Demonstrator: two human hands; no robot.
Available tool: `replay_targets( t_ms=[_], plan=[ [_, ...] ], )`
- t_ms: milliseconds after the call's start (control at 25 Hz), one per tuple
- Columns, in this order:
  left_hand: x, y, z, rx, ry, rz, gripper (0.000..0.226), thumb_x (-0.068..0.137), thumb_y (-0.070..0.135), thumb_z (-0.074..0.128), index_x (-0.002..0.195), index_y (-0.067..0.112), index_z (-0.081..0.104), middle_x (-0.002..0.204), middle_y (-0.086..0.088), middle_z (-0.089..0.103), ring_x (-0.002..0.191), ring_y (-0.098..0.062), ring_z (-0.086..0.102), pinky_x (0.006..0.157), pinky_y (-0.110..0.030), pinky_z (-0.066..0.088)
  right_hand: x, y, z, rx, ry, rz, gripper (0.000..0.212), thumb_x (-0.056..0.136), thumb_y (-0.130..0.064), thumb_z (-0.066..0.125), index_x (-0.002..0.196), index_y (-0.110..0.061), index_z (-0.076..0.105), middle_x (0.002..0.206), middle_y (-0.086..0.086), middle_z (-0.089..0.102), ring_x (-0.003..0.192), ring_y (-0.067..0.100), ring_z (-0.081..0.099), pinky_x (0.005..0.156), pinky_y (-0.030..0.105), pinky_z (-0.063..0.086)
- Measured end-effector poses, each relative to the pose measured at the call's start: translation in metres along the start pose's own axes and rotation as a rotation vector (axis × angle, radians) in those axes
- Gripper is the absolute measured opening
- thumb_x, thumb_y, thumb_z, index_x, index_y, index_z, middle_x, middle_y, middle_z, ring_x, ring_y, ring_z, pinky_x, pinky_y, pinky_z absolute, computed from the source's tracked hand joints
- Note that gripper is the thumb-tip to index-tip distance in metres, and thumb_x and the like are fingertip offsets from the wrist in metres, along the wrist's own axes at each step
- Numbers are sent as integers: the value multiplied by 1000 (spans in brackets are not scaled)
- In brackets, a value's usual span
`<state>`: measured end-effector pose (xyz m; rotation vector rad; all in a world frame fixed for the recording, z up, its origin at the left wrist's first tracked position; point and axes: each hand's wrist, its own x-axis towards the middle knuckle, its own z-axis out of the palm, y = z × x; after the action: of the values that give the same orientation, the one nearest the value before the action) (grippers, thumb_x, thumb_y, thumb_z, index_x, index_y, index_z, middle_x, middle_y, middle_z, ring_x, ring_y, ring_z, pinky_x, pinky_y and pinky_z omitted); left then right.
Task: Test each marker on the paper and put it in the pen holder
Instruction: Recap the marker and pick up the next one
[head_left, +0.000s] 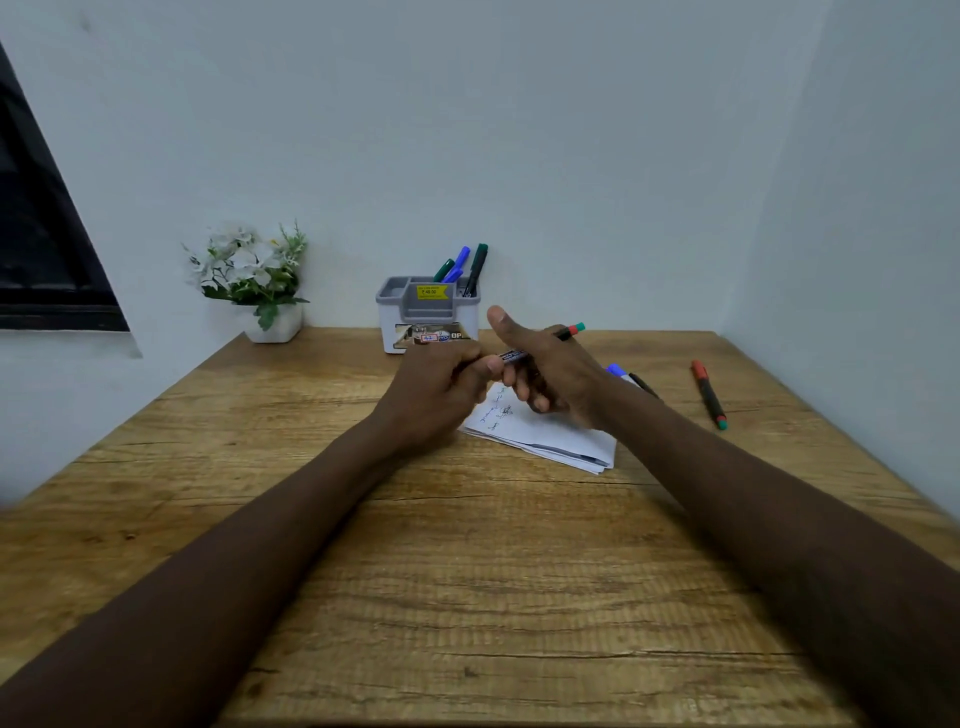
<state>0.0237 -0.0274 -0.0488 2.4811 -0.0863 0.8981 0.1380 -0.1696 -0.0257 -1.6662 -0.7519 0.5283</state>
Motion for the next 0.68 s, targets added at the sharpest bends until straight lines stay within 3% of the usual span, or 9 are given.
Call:
replay_targets(
  t_ms=[120, 200, 280, 360, 520, 680],
  plan=[
    [2, 1, -4, -48, -85, -56, 39, 104, 19, 51, 67, 28, 60, 59, 12, 57, 56, -2, 53, 59, -17, 39, 5, -2, 5, -24, -106, 46, 61, 106, -48, 51, 66, -5, 67, 55, 9, 58, 36, 14, 42, 39, 22, 30],
    [3, 0, -10, -208, -174, -195, 40, 106, 22, 48, 70, 12, 63, 56, 11, 54, 49, -2, 47, 54, -21, 38, 4, -4, 1, -11, -211, 52, 54, 109, -35, 48, 75, 1, 70, 59, 13, 63, 39, 17, 53, 39, 24, 41],
    [3, -5, -18, -405, -284, -355, 43, 108, 28, 44, 73, 10, 61, 53, 10, 50, 45, -5, 38, 48, -22, 31, 5, -4, -11, 99, -279, 62, 47, 108, -28, 51, 89, 9, 73, 69, 18, 72, 50, 21, 68, 47, 28, 57],
    [0, -9, -22, -471, -369, -429, 44, 109, 33, 40, 76, 12, 61, 52, 10, 46, 44, -6, 32, 47, -24, 27, 7, -2, -28, 223, -255, 60, 43, 105, -28, 56, 99, 10, 75, 77, 22, 76, 59, 22, 75, 57, 30, 63],
    [2, -10, -15, -235, -208, -400, 49, 108, 36, 39, 68, 14, 58, 56, 10, 53, 48, 0, 43, 57, -29, 34, 10, 14, -41, 159, -222, 40, 45, 91, -32, 71, 108, 10, 74, 91, 25, 77, 73, 24, 78, 67, 33, 65],
    [2, -15, -6, -134, -151, -366, 35, 98, 36, 61, 72, 14, 57, 73, 0, 65, 69, -12, 58, 65, -31, 44, 13, 21, -38, 144, -186, -1, 34, 87, -10, 79, 113, 12, 72, 92, 20, 76, 83, 24, 76, 75, 34, 65]
  ],
)
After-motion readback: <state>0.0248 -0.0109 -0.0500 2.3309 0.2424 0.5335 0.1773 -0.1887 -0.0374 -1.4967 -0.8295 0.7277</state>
